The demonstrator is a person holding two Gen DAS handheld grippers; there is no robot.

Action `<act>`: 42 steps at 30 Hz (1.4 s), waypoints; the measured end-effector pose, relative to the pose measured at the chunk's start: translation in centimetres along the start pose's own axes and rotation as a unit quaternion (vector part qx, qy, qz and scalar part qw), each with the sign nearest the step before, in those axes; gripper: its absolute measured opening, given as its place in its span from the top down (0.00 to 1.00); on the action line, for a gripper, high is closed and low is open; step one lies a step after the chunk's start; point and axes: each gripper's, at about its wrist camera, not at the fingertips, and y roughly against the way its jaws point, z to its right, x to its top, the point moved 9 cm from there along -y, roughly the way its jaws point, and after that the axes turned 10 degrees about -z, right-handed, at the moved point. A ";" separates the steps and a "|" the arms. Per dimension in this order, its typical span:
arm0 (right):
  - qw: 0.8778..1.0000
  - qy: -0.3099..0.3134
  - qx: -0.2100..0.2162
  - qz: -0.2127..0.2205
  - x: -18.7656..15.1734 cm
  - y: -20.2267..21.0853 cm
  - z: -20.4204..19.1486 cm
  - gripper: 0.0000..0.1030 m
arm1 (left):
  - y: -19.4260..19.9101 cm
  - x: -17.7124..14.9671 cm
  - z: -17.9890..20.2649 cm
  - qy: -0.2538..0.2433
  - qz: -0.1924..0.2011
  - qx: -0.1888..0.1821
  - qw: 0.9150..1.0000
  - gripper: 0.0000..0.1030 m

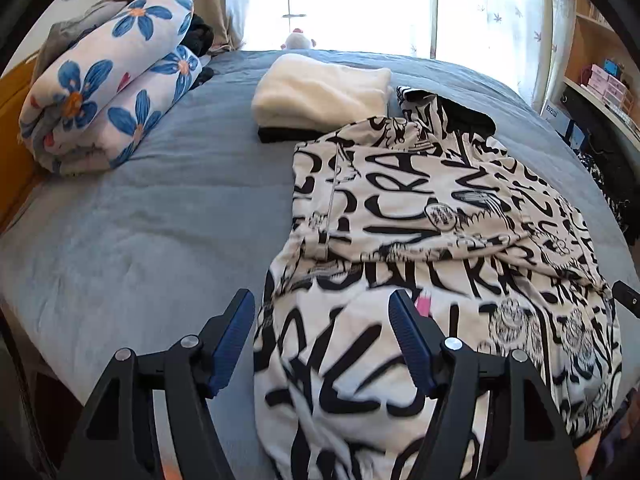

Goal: Fold large clothes
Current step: 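Move both tools to the jacket hem and grasp it, then lift the hem with both tools and fold it toward the collar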

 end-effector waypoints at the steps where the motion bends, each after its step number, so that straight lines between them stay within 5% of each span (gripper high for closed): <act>1: 1.000 0.002 0.002 0.000 -0.5 0.3 0.1 0.49 | 0.1 -0.6 -0.2 -0.001 -0.003 -0.004 1.000 0.34; 16: 0.999 -0.011 -0.032 -0.013 -7.1 2.4 5.5 0.48 | -4.2 -9.8 -3.8 0.018 -0.097 -0.061 0.993 0.33; 22: 0.996 -0.073 -0.039 -0.032 -9.8 2.9 11.4 0.48 | -6.6 -12.4 -4.5 0.049 -0.141 -0.110 0.983 0.33; 29: 0.987 -0.139 -0.023 -0.072 -13.4 1.8 16.6 0.48 | -7.2 -12.5 -3.6 0.049 -0.143 -0.140 0.979 0.33; 42: 0.987 -0.102 0.059 -0.107 -15.0 -0.2 14.5 0.51 | -7.3 -13.2 -3.2 0.080 -0.164 -0.227 0.957 0.33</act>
